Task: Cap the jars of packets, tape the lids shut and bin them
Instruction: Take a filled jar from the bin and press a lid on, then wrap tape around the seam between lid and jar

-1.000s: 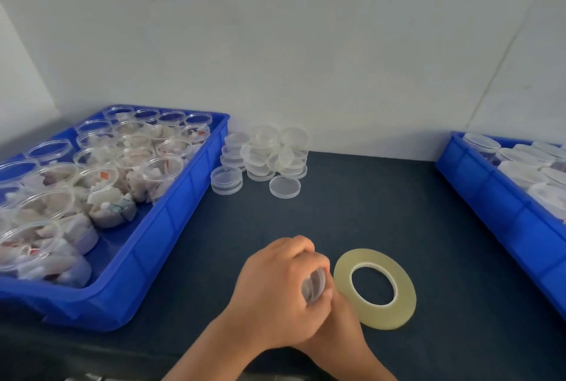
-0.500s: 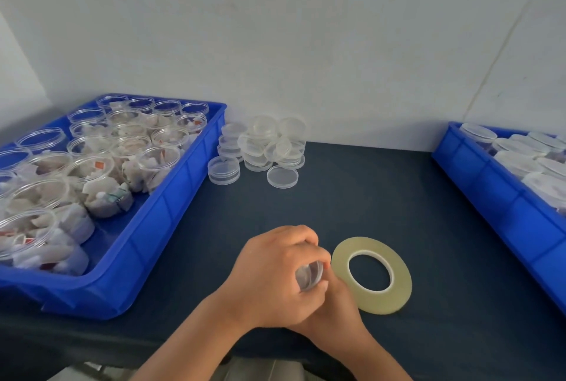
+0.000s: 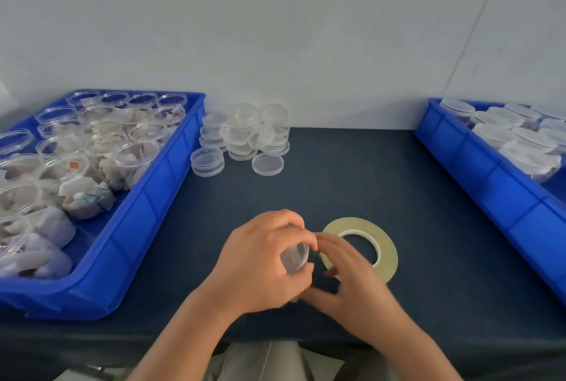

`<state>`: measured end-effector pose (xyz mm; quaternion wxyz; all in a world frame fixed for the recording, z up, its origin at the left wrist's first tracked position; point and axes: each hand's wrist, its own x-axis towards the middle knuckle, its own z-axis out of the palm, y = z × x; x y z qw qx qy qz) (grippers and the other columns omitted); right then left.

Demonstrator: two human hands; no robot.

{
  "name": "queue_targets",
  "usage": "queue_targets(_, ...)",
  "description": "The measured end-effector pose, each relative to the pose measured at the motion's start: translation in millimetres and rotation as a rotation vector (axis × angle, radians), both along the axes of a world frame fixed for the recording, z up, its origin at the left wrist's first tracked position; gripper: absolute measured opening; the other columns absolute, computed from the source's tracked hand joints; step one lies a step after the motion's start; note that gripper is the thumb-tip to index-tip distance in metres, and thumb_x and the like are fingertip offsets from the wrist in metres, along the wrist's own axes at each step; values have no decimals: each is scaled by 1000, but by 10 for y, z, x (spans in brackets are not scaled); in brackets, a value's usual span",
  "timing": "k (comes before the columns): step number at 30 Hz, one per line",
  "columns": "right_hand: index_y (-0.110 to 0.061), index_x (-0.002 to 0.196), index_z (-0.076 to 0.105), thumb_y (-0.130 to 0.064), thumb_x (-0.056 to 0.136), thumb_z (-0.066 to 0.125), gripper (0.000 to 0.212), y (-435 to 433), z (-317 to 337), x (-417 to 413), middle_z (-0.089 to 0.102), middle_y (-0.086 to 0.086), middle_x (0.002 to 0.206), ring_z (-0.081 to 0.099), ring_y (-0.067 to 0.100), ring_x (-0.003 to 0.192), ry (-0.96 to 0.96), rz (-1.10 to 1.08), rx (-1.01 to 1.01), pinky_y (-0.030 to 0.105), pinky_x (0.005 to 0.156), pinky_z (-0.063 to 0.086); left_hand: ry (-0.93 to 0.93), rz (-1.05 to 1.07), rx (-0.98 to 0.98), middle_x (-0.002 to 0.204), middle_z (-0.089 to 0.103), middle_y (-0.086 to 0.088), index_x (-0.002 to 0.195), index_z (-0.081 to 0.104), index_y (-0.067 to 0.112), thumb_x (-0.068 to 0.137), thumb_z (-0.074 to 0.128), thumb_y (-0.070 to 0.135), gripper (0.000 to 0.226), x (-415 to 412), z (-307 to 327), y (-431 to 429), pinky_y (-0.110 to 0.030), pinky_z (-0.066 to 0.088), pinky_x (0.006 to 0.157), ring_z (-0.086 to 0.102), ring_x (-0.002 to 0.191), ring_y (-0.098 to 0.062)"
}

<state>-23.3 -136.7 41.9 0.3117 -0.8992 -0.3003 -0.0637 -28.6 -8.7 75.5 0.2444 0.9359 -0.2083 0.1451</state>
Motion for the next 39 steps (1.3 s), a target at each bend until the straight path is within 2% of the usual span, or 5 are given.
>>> queue_targets(10, -44, 148, 56, -72, 100, 45, 56, -1407, -406, 38, 46, -30, 156, 36, 5, 151, 66, -312, -439, 20, 125, 15, -24, 7, -6, 112, 59, 25, 103, 71, 43, 80, 69, 55, 26, -7, -25, 10, -6, 37, 79, 59, 99, -1)
queue_targets(18, -41, 109, 50, -66, 96, 41, 29, -1435, -88, -131, 60, -23, 90, 59, 5, 83, 229, -368, -112, 21, 64, 45, -60, -16, -44, 119, 62, 25, 109, 73, 43, 85, 69, 59, 29, -7, -37, 20, -17, 50, 86, 61, 109, 1)
queue_targets(24, -46, 101, 50, -52, 103, 42, 10, -1331, 212, -478, 58, -7, 78, 53, 12, 63, 222, -287, 241, 20, 53, 37, -157, -3, 6, 139, 62, 11, 128, 73, 26, 87, 56, 84, 73, -92, 96, -18, -46, 29, 127, 52, 139, -12)
queue_targets(33, -33, 109, 56, -54, 94, 43, 29, -1117, 383, -815, 56, -18, 90, 55, 17, 77, 67, -243, 260, 19, 66, 38, -59, 115, -506, 106, 73, 28, 104, 79, 34, 93, 74, 48, 18, -465, 346, -412, -19, 53, 91, 70, 107, -2)
queue_targets(39, -36, 118, 55, -52, 98, 49, 27, -1063, 271, -941, 58, -14, 96, 60, 17, 83, 106, -288, 297, 22, 68, 43, -94, 165, -447, 98, 75, 31, 105, 81, 34, 100, 66, 43, 18, -726, 370, -472, -15, 56, 70, 72, 89, 9)
